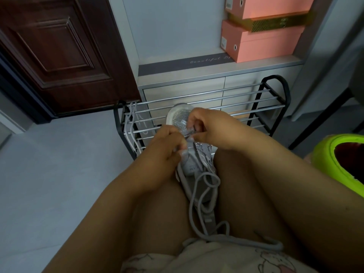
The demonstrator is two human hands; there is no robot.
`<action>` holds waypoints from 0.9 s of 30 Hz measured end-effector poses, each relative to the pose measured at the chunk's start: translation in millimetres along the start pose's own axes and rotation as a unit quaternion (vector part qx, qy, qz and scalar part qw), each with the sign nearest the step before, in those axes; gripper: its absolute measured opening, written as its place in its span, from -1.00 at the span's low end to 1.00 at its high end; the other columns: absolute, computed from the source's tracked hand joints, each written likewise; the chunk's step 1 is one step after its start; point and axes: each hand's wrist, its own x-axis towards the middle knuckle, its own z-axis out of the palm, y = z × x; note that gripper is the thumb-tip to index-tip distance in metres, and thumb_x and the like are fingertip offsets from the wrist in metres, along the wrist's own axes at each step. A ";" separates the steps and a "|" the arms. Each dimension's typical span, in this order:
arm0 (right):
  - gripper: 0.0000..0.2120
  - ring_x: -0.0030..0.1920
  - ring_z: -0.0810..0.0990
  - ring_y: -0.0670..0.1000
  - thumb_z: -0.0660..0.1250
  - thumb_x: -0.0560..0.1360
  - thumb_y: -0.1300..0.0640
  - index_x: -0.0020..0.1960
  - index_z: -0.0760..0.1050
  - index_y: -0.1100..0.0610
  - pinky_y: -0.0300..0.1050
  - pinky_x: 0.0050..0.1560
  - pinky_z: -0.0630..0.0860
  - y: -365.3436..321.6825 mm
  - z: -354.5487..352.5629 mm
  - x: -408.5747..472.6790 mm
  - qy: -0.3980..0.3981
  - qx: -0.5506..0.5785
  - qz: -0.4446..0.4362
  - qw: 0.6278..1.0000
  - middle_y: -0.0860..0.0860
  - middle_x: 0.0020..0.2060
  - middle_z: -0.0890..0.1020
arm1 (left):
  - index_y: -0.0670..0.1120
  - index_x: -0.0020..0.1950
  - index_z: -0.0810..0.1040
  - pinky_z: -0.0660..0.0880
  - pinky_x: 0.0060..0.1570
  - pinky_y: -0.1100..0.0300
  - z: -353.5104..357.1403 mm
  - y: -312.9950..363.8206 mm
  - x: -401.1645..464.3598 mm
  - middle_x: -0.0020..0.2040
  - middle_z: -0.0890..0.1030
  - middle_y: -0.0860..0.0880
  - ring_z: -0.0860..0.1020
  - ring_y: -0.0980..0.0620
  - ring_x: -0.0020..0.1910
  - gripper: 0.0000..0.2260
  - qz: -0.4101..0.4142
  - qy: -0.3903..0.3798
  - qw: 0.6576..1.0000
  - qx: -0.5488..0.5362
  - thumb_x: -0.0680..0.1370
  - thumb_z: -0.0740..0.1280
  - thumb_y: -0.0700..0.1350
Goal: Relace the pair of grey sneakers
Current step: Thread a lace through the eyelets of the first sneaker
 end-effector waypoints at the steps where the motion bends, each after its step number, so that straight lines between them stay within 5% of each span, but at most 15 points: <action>1: -0.85 -0.24 0.48 -0.11 0.40 0.45 0.06 -0.01 0.52 0.06 -0.20 -0.22 0.37 -1.9 -4.3 -4.1 -0.011 0.054 0.007 0.998 -0.11 -0.25 0.52 | -0.06 -0.15 0.46 0.41 -0.03 0.25 -0.2 0.6 1.1 -0.06 0.48 0.04 0.46 0.11 -0.04 -0.89 -0.012 0.008 0.999 -0.037 0.56 0.25 -0.21; 6: -0.85 -0.32 0.47 -0.13 0.31 0.50 -0.01 -0.13 0.61 0.02 -0.28 -0.22 0.40 -12.3 -11.0 -21.4 -0.169 0.184 0.006 0.968 -0.01 -0.31 0.57 | -0.11 -0.06 0.50 0.51 -0.20 0.30 -6.9 8.1 9.4 -0.23 0.63 0.02 0.59 0.15 -0.25 -0.93 -0.070 0.035 0.980 -0.184 0.58 0.25 -0.24; 8: -0.82 -0.37 0.40 -0.06 0.33 0.48 0.04 -0.13 0.59 0.15 -0.23 -0.32 0.34 -12.0 -10.0 -27.1 -0.182 0.261 -0.013 0.948 0.11 -0.30 0.54 | -0.06 -0.04 0.51 0.47 -0.34 0.36 -11.7 13.4 14.9 -0.29 0.63 0.05 0.54 0.20 -0.37 -0.90 -0.092 0.041 0.966 -0.236 0.57 0.25 -0.25; 11: -0.85 -0.51 0.30 -0.10 0.28 0.49 0.18 -0.22 0.57 0.16 -0.26 -0.50 0.18 -0.7 -23.2 -33.2 -0.144 0.493 -0.022 0.858 0.09 -0.38 0.56 | -0.02 -0.07 0.54 0.39 -0.46 0.34 -22.7 19.6 25.3 -0.32 0.56 0.02 0.41 0.18 -0.48 -0.86 -0.108 0.061 0.938 -0.324 0.57 0.26 -0.25; 14: -0.79 -0.56 0.24 -0.15 0.21 0.51 0.17 -0.28 0.52 0.12 -0.21 -0.50 0.03 22.6 -40.9 -35.8 -0.083 0.609 -0.032 0.788 0.00 -0.48 0.46 | -0.06 -0.15 0.54 0.29 -0.50 0.34 -38.6 23.9 37.3 -0.33 0.51 0.00 0.30 0.17 -0.53 -0.83 -0.093 0.112 0.884 -0.445 0.57 0.22 -0.26; 20: -0.82 -0.59 0.17 -0.16 0.24 0.45 0.07 -0.26 0.49 0.15 -0.34 -0.57 0.03 68.2 -47.0 -42.6 0.031 0.608 0.086 0.789 -0.05 -0.54 0.36 | -0.07 -0.16 0.47 0.23 -0.53 0.34 -69.7 19.9 52.8 -0.34 0.48 0.01 0.28 0.18 -0.54 -0.83 -0.105 0.220 0.761 -0.601 0.59 0.18 -0.25; 23: -0.81 -0.60 0.15 -0.16 0.26 0.45 0.03 -0.24 0.46 0.15 -0.32 -0.58 0.04 92.1 -43.4 -49.5 0.065 0.576 0.160 0.799 -0.07 -0.55 0.36 | -0.08 -0.17 0.44 0.24 -0.54 0.34 -70.9 13.5 56.3 -0.37 0.48 0.01 0.29 0.17 -0.55 -0.82 -0.116 0.261 0.734 -0.616 0.60 0.17 -0.25; 27: -0.73 -0.65 0.15 -0.16 0.14 0.58 0.02 -0.25 0.38 0.10 -0.40 -0.63 0.09 112.1 -39.6 -57.1 0.098 0.606 0.238 0.753 -0.08 -0.57 0.38 | -0.09 -0.12 0.45 0.30 -0.52 0.33 -67.1 1.8 58.4 -0.40 0.51 0.01 0.33 0.18 -0.54 -0.83 -0.130 0.301 0.721 -0.610 0.62 0.16 -0.27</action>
